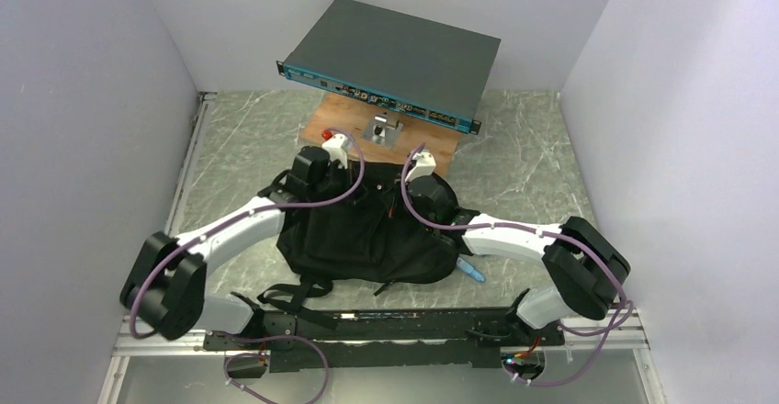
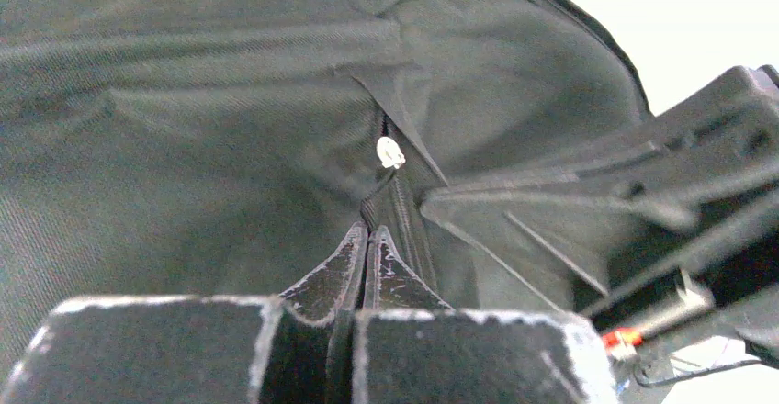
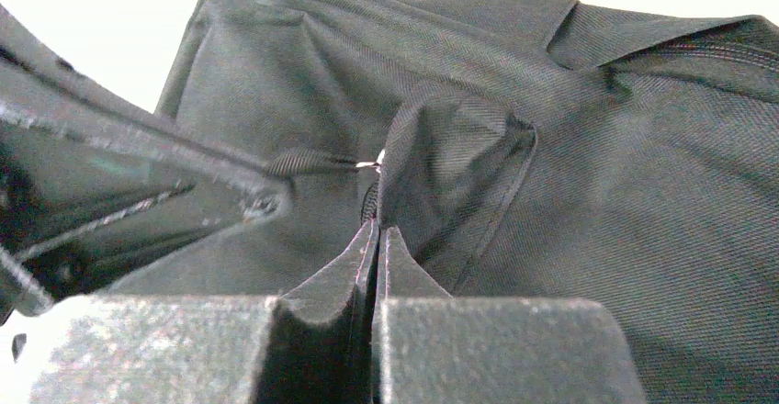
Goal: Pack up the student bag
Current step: Unzip the student bag at the center of the board.
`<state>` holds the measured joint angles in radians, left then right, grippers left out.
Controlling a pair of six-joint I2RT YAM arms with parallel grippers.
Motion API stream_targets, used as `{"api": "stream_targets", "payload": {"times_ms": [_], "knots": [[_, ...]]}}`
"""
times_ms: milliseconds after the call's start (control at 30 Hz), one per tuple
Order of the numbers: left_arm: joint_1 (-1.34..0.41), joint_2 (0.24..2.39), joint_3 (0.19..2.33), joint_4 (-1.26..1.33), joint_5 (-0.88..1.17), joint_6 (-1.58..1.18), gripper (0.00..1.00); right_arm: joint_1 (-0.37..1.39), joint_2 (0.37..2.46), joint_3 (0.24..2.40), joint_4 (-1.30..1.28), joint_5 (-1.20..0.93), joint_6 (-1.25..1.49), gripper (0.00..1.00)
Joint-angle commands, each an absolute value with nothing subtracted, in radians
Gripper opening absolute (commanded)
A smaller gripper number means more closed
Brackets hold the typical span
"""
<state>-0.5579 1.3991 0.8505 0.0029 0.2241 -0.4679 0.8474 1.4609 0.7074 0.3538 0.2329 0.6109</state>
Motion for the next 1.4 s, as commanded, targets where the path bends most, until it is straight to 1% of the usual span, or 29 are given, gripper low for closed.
{"api": "stream_targets", "payload": {"times_ms": [0,133,400,500,633,733,833,967,1067,1233,1367], "knots": [[-0.561,1.253,0.756,0.081,0.242,-0.486,0.00,0.828,1.418,0.694,0.407,0.264,0.600,0.00],[-0.561,1.178,0.721,0.066,0.250,-0.495,0.00,0.824,1.411,0.680,0.432,0.237,0.590,0.00],[-0.582,1.120,0.608,0.096,0.377,-0.606,0.00,0.802,1.401,0.688,0.429,0.236,0.618,0.00],[-0.627,1.104,0.567,0.083,0.324,-0.613,0.00,0.793,1.406,0.702,0.449,0.195,0.614,0.00],[-0.636,1.146,0.582,0.062,0.276,-0.593,0.00,0.795,1.404,0.696,0.498,0.127,0.634,0.00],[-0.666,1.173,0.588,0.094,0.291,-0.615,0.00,0.795,1.408,0.712,0.495,0.133,0.647,0.00],[-0.725,1.165,0.589,0.055,0.272,-0.610,0.00,0.793,1.426,0.739,0.468,0.173,0.639,0.00],[-0.825,1.080,0.564,-0.066,0.207,-0.631,0.00,0.761,1.441,0.752,0.483,0.183,0.629,0.00],[-0.878,0.979,0.503,-0.132,0.162,-0.679,0.00,0.741,1.436,0.766,0.480,0.174,0.613,0.00],[-0.901,0.862,0.418,-0.203,0.116,-0.730,0.00,0.738,1.437,0.777,0.480,0.151,0.595,0.00],[-0.903,0.829,0.402,-0.202,0.120,-0.722,0.00,0.739,1.450,0.779,0.474,0.104,0.579,0.00]]}}
